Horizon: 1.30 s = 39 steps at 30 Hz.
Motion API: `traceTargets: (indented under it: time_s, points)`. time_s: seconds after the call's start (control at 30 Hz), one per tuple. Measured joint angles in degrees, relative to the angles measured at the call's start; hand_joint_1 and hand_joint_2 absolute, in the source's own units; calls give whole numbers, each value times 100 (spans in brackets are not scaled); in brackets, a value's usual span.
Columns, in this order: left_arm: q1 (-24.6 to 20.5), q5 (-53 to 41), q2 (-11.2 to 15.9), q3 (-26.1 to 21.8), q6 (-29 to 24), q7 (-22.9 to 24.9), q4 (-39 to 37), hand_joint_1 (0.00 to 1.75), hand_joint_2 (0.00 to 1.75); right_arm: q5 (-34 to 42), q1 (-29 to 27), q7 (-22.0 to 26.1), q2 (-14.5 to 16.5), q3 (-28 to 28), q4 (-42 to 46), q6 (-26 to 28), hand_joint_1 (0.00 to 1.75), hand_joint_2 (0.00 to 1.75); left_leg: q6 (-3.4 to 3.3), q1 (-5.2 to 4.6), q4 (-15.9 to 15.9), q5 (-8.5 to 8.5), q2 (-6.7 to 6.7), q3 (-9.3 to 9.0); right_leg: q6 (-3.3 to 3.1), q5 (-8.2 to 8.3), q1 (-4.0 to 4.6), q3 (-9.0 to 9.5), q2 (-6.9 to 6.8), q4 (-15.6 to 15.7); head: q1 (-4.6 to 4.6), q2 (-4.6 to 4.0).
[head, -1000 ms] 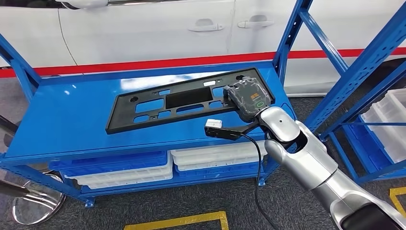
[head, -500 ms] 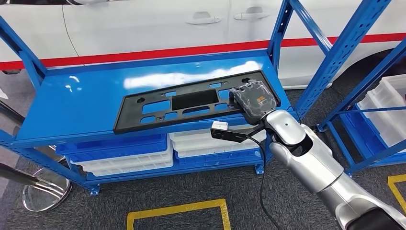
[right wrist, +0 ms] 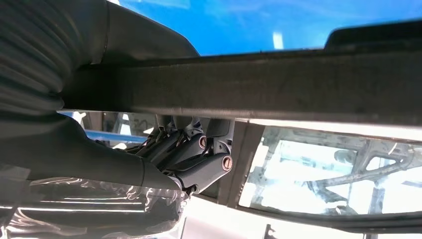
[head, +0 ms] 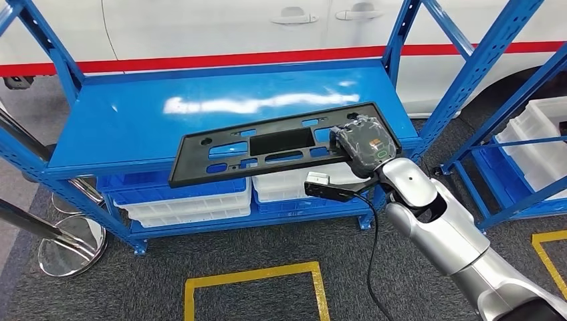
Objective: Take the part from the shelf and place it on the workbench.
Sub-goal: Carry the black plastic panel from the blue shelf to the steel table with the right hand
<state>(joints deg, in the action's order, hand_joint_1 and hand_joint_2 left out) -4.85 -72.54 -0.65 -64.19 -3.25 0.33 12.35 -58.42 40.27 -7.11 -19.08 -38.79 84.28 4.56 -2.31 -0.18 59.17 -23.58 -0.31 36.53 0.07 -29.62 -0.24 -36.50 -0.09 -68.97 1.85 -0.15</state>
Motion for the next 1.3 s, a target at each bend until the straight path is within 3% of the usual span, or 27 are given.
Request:
traceTargets:
  time_s: [0.07,0.13,0.2,0.23,0.3,0.37,0.4,0.43,0.5,0.53,0.6,0.63,0.7,0.73,0.77,0.8,0.87,0.9,0.93,0.97,1.03,1.1,1.13,1.2,1.23,1.27,1.3]
  points:
    - [-3,1,-11,-3,3,0,-1,0,175,1,-6,7,-26,42,36,7,175,175,27,-26,-5,86,-2,66,-116,51,60,510,4,785,1,0]
    - [-2,2,-21,-13,5,1,-2,0,175,5,-1,9,-46,82,69,26,175,175,85,-15,-46,188,-1,97,-145,49,99,665,1,1112,1,0]
    - [5,8,-15,-30,6,7,-4,0,175,15,4,12,-60,95,79,38,175,175,146,-16,-85,216,-13,125,-171,187,82,633,-20,1222,1,0]
    - [9,13,-16,-36,7,10,-5,0,175,25,7,19,-63,97,83,34,175,175,170,-20,-17,107,-17,166,-201,264,59,608,-38,1282,1,0]
    - [16,28,-16,-40,9,16,-9,0,175,57,16,40,-61,99,87,4,175,175,226,1,454,-381,-14,311,-235,402,26,512,-74,1344,2,0]
    - [15,46,-8,-43,8,25,-9,0,175,102,31,57,-58,100,88,-48,175,175,301,54,1177,-824,-8,444,-227,505,15,358,-87,1314,1,0]
    - [12,52,-4,-45,8,31,-9,0,175,121,38,60,-56,100,87,-76,175,175,341,83,1424,-867,-7,448,-211,551,3,270,-93,1283,1,0]
    - [10,56,-2,-46,8,39,-9,0,175,132,44,60,-55,100,85,-95,175,175,381,113,1500,-778,-5,375,-184,592,-16,175,-97,1238,1,0]
    - [4,58,0,-48,7,51,-9,0,175,147,55,60,-52,101,84,-117,175,175,464,179,1082,-477,-2,-15,-117,652,-62,-20,-99,1108,1,0]
    - [-3,58,-1,-48,6,54,-9,0,175,152,61,60,-53,103,85,-122,175,175,503,190,713,-448,-4,-274,-78,677,-76,-115,-97,1033,2,0]
    - [-17,60,2,-52,5,57,-9,0,175,155,73,60,-54,114,86,-128,175,175,472,182,166,-568,-22,-603,-4,734,-69,-238,-93,929,1,0]
    - [-21,60,4,-57,5,59,-9,0,175,157,77,60,-54,120,86,-131,175,175,419,161,81,-619,-31,-638,35,777,-62,-265,-89,919,1,0]
    - [-21,61,4,-72,5,67,-10,0,175,166,82,60,-53,126,83,-133,175,175,287,162,66,-548,-21,-554,111,838,-70,-302,-78,926,-2,0]
    - [-27,61,2,-81,5,72,-11,0,175,175,83,61,-54,129,81,-134,175,175,220,165,66,-486,-10,-498,142,752,-83,-344,-70,884,-1,0]
    - [-33,62,1,-91,5,76,-11,0,175,184,83,61,-55,133,80,-135,175,175,159,169,57,-414,2,-429,165,556,-93,-403,-62,752,-2,0]
    - [-41,62,0,-101,5,80,-11,0,175,192,85,62,-57,138,78,-138,175,175,112,168,55,-338,11,-354,180,257,-101,-482,-55,494,-1,0]
    - [-43,65,1,-119,5,85,-11,0,175,215,86,62,-58,145,71,-157,175,175,74,143,60,-197,11,-181,196,-287,-100,-617,-47,-241,-2,0]
    - [-42,67,0,-126,5,86,-11,0,175,232,87,62,-58,145,63,-174,175,175,71,130,64,-129,12,-94,195,-378,-99,-633,-44,-550,-2,0]
    - [-43,69,0,-131,5,86,-11,0,175,253,91,62,-57,145,55,-198,175,175,72,120,68,-66,12,-10,185,-323,-97,-581,-41,-707,-2,0]
    - [-43,71,-1,-134,5,86,-11,0,175,274,101,62,-56,145,48,-223,175,175,77,110,72,-5,11,69,164,-170,-92,-438,-37,-672,-2,0]
    - [-44,79,-3,-138,4,86,-12,0,175,315,144,61,-55,145,42,-271,175,175,101,95,74,111,6,196,79,53,-58,120,-13,-62,-1,0]
    - [-44,96,-8,-142,2,84,-13,0,175,358,211,58,-45,147,46,-309,175,175,151,88,55,230,1,266,14,-48,-13,684,9,761,0,0]
    - [-43,104,-9,-145,1,83,-13,0,175,381,244,53,-38,148,48,-327,175,175,184,95,22,298,-1,281,-3,-110,9,811,13,998,-1,0]
    - [-38,116,-6,-159,-2,78,-13,0,175,421,285,40,-20,143,42,-363,175,175,257,110,-73,437,-14,305,-37,-26,17,798,1,1153,-1,0]
    - [-30,120,-6,-169,-2,77,-13,0,175,431,297,32,-4,130,38,-382,175,175,289,115,-72,394,-19,335,-78,59,7,752,-15,1195,-1,0]
    - [-20,125,-7,-178,-1,79,-13,0,175,436,305,26,15,114,34,-400,175,175,317,114,25,226,-21,384,-121,145,-7,692,-32,1235,-1,0]
    - [-11,130,-7,-185,-1,81,-13,0,175,438,310,18,32,98,31,-420,175,175,338,117,237,-55,-18,446,-157,230,-20,620,-49,1255,-1,0]
